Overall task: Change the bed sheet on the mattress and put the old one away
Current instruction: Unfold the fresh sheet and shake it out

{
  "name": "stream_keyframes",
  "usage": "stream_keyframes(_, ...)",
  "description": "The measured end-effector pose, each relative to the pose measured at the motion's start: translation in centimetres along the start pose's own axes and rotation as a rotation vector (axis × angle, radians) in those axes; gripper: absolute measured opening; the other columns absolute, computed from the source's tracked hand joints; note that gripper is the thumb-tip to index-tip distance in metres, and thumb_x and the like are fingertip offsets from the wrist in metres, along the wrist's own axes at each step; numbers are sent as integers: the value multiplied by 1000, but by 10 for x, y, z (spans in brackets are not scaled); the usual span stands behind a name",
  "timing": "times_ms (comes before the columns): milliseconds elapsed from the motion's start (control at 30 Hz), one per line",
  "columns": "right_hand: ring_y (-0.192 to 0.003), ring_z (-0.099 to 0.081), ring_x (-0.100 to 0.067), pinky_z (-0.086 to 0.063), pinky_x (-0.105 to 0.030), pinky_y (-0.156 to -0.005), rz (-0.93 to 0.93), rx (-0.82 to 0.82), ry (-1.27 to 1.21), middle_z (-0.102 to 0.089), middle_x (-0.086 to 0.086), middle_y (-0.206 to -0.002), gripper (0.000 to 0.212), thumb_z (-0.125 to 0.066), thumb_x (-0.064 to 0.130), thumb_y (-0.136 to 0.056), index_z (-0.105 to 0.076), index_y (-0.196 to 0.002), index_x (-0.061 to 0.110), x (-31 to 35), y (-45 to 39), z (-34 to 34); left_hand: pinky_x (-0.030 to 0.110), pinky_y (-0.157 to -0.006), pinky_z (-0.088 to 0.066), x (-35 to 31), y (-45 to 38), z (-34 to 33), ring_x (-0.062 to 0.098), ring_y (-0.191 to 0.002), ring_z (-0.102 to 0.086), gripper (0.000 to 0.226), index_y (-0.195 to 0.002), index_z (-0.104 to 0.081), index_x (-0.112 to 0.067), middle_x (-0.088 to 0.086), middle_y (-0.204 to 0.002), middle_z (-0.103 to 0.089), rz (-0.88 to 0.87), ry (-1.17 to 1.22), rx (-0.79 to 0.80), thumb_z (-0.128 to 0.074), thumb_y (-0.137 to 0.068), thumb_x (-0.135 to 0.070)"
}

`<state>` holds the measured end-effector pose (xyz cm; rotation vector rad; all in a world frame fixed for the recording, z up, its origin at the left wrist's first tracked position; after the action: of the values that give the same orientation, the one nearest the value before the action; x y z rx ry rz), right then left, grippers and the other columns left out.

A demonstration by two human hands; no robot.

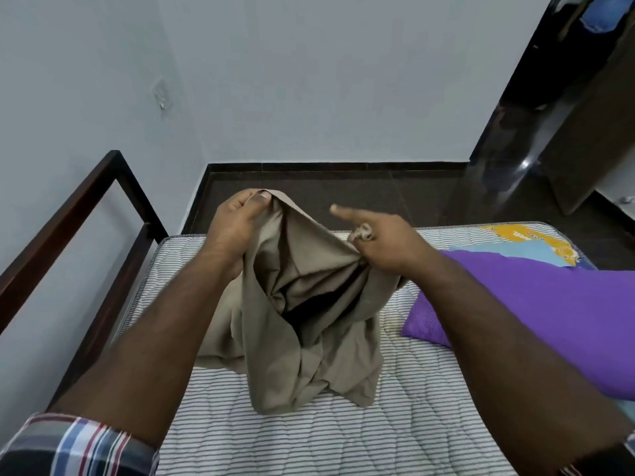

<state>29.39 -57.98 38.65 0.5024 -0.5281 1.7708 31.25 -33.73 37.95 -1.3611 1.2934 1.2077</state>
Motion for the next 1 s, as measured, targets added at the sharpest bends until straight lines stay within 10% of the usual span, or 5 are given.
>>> stream_keyframes(167, -92, -65, -16, -52, -36, -79, -72, 140, 226, -72, 9, -93, 61, -55, 84, -71, -73, -94, 30, -10, 12, -23, 36, -80, -51, 2, -4, 16, 22, -84, -63, 15, -82, -69, -18, 8, -88, -68, 40, 60, -171, -63, -96, -20)
stream_keyframes(333, -56, -46, -12, -37, -33, -59, -136, -209, -305, -47, 7, -55, 53, -68, 53, -82, -50, -64, 7, -18, 7, -4, 38, -78, -52, 15, -2, 20, 21, -84, -65, 13, -78, -73, -24, 3, -86, -72, 48, -132, -145, -65, -87, -26)
stream_keyframes(567, -92, -68, -6, -54, -31, -88, -50, -212, -612, -74, 8, -102, 30, -64, 2, -87, -74, -101, 26, 7, -2, 2, 25, -80, -54, 22, 23, -28, 10, -93, -70, 13, -106, -74, -22, 0, -102, -76, 68, -281, 284, -67, -96, -26)
stream_keyframes(833, -104, -63, -1, -50, -32, -98, -71, -165, -239, -71, 16, -109, 26, -74, 47, -84, -73, -107, 37, -6, 3, 6, 26, -95, -47, 31, 20, -24, -8, -113, -57, 60, -114, -66, -54, -30, -120, -64, -77, -864, 550, -83, -58, -65)
stream_keyframes(1000, -87, -53, -15, -42, -31, -72, -70, 44, 257, -50, 6, -90, 36, -76, 64, -71, -67, -84, 32, -13, 6, -9, 39, -91, -55, 37, 13, -18, 7, -96, -70, 14, -95, -80, -31, -13, -98, -76, -113, -718, 502, -79, -84, -40)
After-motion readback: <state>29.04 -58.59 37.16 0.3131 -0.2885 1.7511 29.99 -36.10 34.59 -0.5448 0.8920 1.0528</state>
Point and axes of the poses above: each hand's wrist, its own y-axis away from the middle knuckle, its own z-axis out of the back of the hand, x = y × z, the point moved 4 cm from there along -y, towards the middle knuckle
